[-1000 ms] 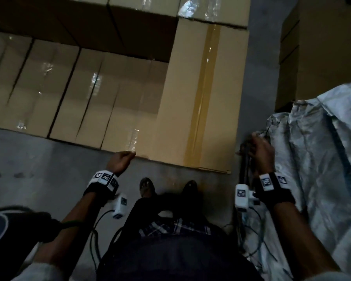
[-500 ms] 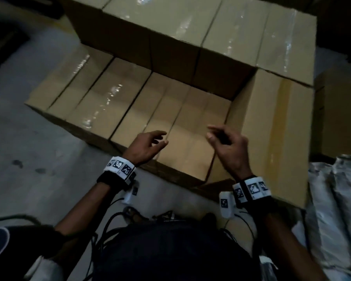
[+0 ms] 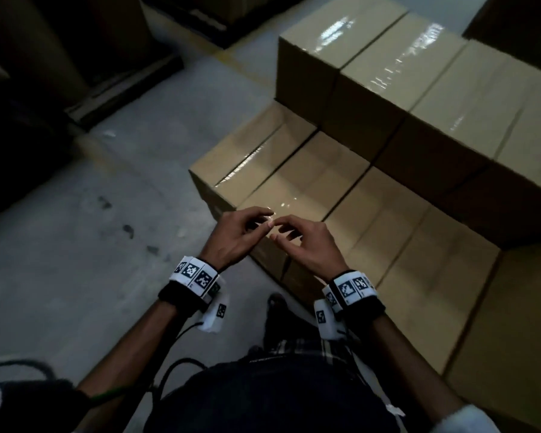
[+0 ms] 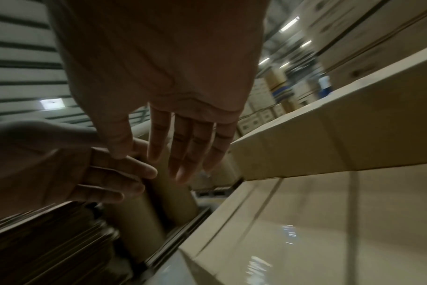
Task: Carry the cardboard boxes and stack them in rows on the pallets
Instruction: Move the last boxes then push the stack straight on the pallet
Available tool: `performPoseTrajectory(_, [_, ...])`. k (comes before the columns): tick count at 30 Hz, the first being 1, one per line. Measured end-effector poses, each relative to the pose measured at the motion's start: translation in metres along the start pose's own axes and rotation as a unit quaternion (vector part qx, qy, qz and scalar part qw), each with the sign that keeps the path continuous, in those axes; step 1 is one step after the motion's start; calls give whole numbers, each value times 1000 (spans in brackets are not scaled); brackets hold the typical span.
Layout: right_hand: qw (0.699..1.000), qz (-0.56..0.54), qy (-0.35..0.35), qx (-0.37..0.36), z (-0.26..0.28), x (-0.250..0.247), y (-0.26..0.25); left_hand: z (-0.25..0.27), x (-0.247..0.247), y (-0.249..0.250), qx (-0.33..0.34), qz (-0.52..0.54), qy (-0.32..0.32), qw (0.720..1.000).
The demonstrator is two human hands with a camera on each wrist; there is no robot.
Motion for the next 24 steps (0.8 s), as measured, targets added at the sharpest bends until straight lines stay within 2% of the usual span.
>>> performPoseTrajectory(6, [996,31,-79,-33,-147,57,-27,-55,-87,-88,-63,-45,53,996])
performPoseTrajectory(14, [991,-3,-120,-58,-354,118,-64,-163,-221,-179,-137,-113,91,980])
performPoseTrajectory(19, [986,-4,-151,-67,-460,150,-88,-227,-280,-221,-182,-36,174,967])
performPoseTrajectory(24, [988,11,-144,-61,-547,174,-94,-293,-319,-269,-180,-47,142,972])
Point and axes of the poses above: each hand's wrist, its own z-axis away from the middle knuckle, its own x-axis out of the palm, y = z × x, the point moved 1 cm from there along -z, towards the middle knuckle, and after that the axes turned 12 degrees about -z, right-handed, at the moved point
